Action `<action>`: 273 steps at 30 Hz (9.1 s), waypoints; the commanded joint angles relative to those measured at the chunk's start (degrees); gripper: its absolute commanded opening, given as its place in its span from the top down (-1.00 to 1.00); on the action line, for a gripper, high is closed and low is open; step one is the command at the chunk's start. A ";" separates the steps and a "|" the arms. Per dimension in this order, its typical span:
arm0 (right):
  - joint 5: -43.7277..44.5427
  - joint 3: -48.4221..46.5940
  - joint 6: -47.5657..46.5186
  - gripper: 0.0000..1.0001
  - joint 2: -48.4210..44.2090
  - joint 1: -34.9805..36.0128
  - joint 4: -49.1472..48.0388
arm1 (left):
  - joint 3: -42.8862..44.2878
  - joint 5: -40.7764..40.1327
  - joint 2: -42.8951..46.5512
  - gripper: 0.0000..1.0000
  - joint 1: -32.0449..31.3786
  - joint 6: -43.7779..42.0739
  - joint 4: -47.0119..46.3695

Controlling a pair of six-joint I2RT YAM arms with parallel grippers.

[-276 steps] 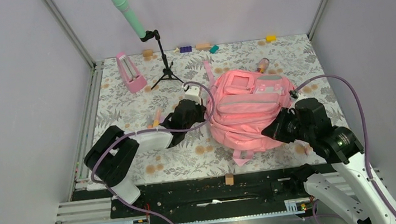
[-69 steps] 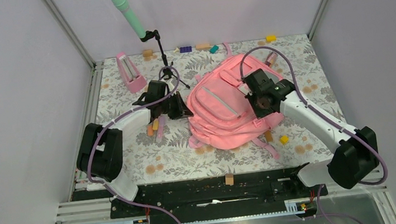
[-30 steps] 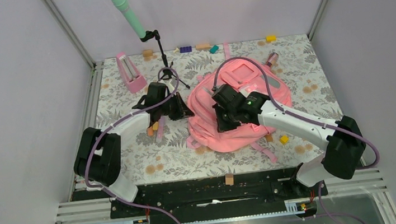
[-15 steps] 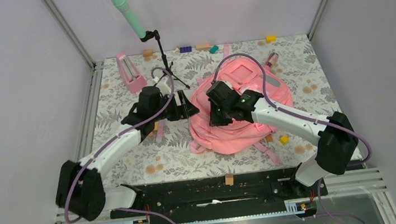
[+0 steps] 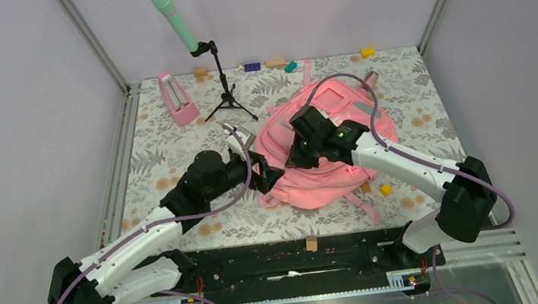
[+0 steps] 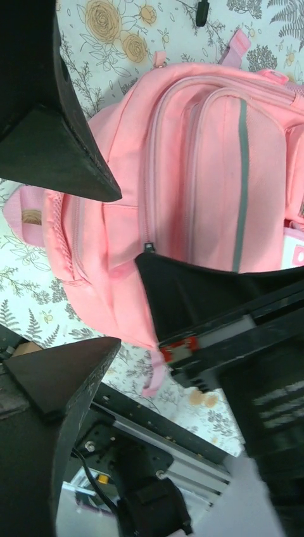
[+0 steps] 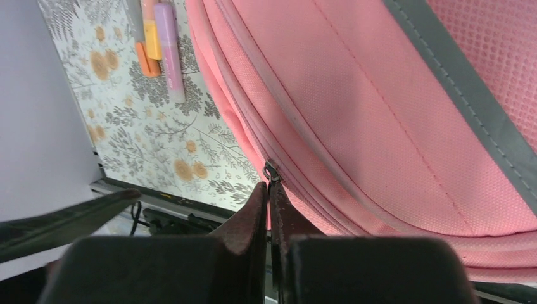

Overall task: Pack the student bag
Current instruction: Unzip the student bag at the center of the board, then pick up the stationery from the center of the board.

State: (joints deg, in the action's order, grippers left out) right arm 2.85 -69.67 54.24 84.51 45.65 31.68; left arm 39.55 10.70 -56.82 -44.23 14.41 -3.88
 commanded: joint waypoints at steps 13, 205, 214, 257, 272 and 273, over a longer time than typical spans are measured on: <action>-1.54 0.68 5.26 1.00 -6.34 -1.11 -3.07 | 0.67 -10.03 -7.75 -0.63 -7.46 -7.41 -4.41; 13.64 16.97 -39.35 1.00 -40.28 2.96 -9.77 | 25.75 -3.23 -27.90 -0.24 -5.78 -52.70 1.69; 31.74 3.61 -29.58 -0.99 -35.56 -2.56 5.00 | 24.41 -8.51 -29.47 1.00 -5.82 -47.49 4.19; 13.08 -72.04 -20.35 -0.90 59.81 -43.87 17.25 | 25.09 -9.63 -21.78 1.00 -6.95 -34.55 17.67; 9.01 -71.50 -14.38 -0.66 64.54 -45.29 18.95 | 24.82 -10.33 -20.65 1.00 -7.04 -34.63 17.04; 8.34 -72.40 -14.02 -0.59 65.29 -46.09 19.60 | 24.82 -10.35 -20.62 1.00 -7.03 -34.63 17.09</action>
State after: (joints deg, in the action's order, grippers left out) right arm 13.43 -137.93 37.28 147.85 1.06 48.01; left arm 62.02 2.46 -80.55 -51.29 -23.51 12.86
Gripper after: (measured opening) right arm 0.837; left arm 0.059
